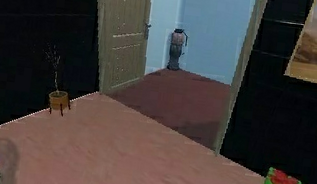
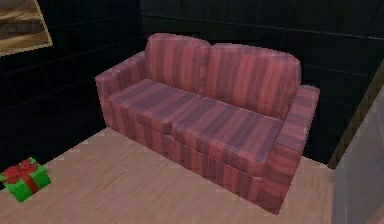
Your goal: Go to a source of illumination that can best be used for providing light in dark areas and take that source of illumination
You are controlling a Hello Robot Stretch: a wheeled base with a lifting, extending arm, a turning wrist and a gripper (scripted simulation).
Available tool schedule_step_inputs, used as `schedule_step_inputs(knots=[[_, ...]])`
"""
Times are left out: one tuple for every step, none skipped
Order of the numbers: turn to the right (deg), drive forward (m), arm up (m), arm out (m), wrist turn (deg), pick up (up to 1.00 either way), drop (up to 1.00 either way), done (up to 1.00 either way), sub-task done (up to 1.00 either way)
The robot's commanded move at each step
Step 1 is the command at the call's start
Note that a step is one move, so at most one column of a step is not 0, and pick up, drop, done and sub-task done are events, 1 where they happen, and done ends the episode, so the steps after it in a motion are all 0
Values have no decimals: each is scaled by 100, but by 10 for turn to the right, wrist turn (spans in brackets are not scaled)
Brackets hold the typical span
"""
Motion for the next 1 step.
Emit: schedule_step_inputs(knots=[[30,0,0,0,0,0,0,0,0]])
